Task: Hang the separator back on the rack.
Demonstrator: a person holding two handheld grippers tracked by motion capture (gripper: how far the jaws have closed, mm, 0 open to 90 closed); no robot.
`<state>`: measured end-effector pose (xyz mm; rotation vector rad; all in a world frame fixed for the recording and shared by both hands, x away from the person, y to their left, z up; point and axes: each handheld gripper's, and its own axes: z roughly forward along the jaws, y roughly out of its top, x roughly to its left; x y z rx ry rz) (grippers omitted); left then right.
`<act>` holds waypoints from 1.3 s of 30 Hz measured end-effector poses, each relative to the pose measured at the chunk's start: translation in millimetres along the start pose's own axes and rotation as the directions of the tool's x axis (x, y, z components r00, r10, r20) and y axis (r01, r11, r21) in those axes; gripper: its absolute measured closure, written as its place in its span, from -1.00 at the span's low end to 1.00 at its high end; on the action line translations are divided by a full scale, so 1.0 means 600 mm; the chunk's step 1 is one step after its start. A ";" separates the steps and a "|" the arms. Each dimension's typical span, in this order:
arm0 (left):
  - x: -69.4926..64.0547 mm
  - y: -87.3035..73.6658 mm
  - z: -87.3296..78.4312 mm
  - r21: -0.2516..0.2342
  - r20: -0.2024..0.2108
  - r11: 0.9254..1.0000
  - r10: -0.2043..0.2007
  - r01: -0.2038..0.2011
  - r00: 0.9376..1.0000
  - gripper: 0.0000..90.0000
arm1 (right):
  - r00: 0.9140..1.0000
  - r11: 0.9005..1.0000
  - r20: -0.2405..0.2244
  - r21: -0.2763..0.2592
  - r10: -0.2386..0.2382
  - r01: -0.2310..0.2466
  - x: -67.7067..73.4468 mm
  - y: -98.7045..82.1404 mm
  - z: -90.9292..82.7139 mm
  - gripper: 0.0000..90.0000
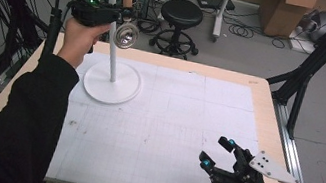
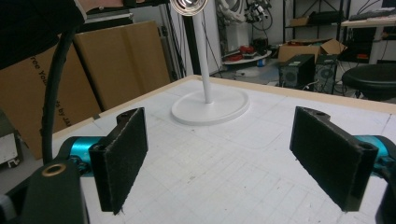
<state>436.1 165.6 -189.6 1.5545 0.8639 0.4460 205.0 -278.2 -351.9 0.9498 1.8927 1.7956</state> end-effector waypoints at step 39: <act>-0.058 -0.286 -0.184 -0.099 0.077 0.989 0.114 -0.106 0.991 -0.60 | 0.993 0.997 0.098 0.046 -0.061 0.056 -0.008 -0.020 -0.005 -0.60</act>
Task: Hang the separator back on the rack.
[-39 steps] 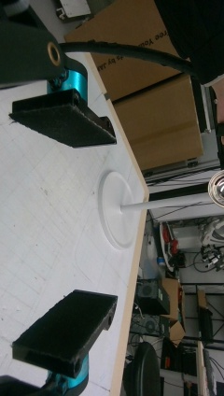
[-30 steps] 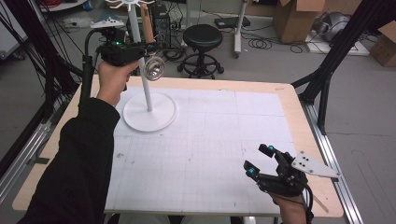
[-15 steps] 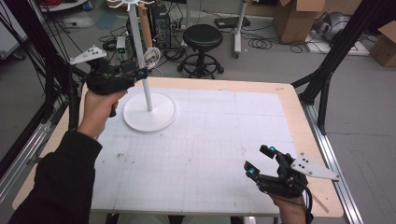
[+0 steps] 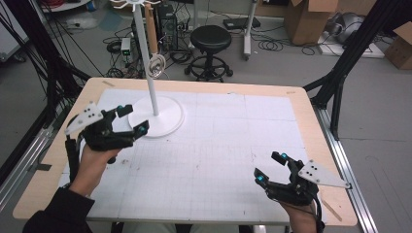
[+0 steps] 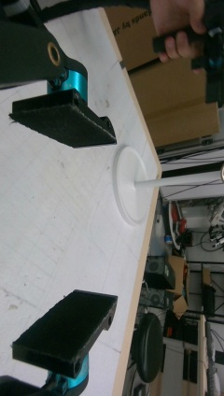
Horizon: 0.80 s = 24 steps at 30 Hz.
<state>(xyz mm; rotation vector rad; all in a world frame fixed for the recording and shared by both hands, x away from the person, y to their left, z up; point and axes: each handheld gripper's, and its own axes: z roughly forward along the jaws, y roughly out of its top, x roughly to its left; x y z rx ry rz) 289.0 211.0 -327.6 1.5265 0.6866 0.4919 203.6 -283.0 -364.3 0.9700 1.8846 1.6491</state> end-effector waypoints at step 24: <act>-0.029 -0.113 -0.083 0.031 -0.006 0.997 -0.064 0.065 0.998 -0.55 | 1.000 1.000 0.010 0.019 -0.003 0.003 0.007 -0.011 0.005 -0.60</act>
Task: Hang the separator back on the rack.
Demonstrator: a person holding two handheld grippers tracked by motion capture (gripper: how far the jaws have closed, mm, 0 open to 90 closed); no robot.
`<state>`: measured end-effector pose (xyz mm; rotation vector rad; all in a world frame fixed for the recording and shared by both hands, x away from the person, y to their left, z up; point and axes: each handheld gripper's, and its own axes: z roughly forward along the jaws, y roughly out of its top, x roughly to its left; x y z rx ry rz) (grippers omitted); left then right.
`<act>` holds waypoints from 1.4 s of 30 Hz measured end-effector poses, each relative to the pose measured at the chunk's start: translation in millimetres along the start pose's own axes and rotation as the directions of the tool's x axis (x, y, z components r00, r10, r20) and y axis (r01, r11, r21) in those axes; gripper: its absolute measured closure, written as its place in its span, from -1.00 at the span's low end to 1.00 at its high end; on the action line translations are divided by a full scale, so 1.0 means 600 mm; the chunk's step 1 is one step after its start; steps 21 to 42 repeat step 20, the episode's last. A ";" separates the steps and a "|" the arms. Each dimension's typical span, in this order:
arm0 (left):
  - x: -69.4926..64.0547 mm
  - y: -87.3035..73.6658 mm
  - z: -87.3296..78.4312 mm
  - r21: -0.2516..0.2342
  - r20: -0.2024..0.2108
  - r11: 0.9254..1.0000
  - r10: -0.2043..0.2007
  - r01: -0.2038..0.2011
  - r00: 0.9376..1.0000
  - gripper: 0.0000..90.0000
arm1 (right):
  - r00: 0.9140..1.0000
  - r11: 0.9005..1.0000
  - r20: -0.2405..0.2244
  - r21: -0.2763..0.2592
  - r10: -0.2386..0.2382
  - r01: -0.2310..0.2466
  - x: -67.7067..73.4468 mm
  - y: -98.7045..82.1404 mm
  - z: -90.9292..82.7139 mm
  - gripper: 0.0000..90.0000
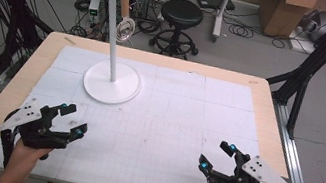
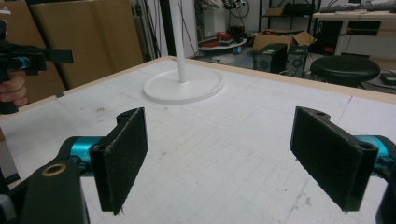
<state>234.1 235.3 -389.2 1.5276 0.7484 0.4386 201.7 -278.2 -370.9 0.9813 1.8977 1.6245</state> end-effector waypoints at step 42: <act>0.009 -0.003 -0.003 0.001 -0.024 1.000 -0.026 0.026 0.999 -0.55 | 1.000 1.000 -0.002 0.001 0.011 -0.011 -0.002 -0.002 0.000 -0.60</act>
